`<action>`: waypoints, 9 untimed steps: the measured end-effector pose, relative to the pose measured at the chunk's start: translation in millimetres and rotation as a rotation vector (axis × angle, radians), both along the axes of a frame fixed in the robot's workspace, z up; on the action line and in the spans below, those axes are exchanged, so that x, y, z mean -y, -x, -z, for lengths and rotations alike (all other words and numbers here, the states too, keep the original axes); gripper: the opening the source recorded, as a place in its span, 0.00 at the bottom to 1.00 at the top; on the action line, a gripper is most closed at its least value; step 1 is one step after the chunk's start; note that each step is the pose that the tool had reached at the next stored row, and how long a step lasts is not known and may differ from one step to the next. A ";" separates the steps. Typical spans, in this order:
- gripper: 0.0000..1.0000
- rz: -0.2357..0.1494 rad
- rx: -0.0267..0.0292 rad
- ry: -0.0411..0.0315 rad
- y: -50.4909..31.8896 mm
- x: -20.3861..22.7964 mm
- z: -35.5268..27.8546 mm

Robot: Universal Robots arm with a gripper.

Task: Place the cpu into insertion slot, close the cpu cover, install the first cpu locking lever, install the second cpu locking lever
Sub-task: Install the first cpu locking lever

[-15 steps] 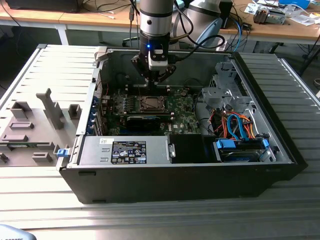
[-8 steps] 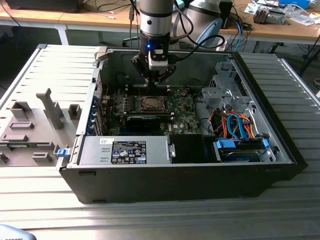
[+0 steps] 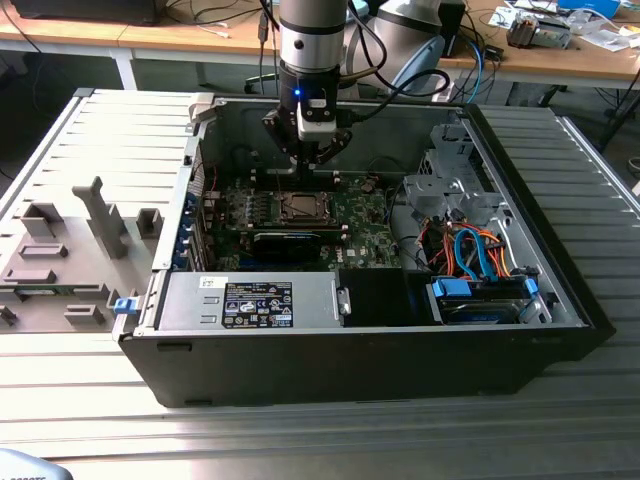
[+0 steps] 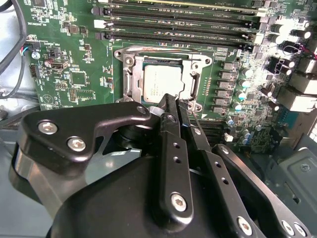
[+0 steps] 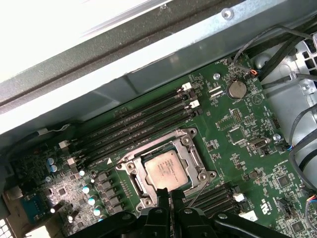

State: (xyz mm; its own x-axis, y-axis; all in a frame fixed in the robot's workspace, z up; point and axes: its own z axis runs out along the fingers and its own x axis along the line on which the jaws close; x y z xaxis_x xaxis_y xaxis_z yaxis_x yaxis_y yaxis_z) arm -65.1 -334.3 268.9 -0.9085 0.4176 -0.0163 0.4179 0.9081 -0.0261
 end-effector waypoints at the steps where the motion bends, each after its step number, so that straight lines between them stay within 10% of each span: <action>1: 0.16 0.000 0.0000 0.0000 0.0 0.0 0.0; 9: 0.16 -0.007 0.0000 0.0000 0.0 0.0 0.0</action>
State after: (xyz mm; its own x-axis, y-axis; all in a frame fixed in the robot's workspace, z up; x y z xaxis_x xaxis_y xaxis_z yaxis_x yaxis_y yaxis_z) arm -65.1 -334.3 268.9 -0.9114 0.4111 -0.0163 0.4114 0.9111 -0.0261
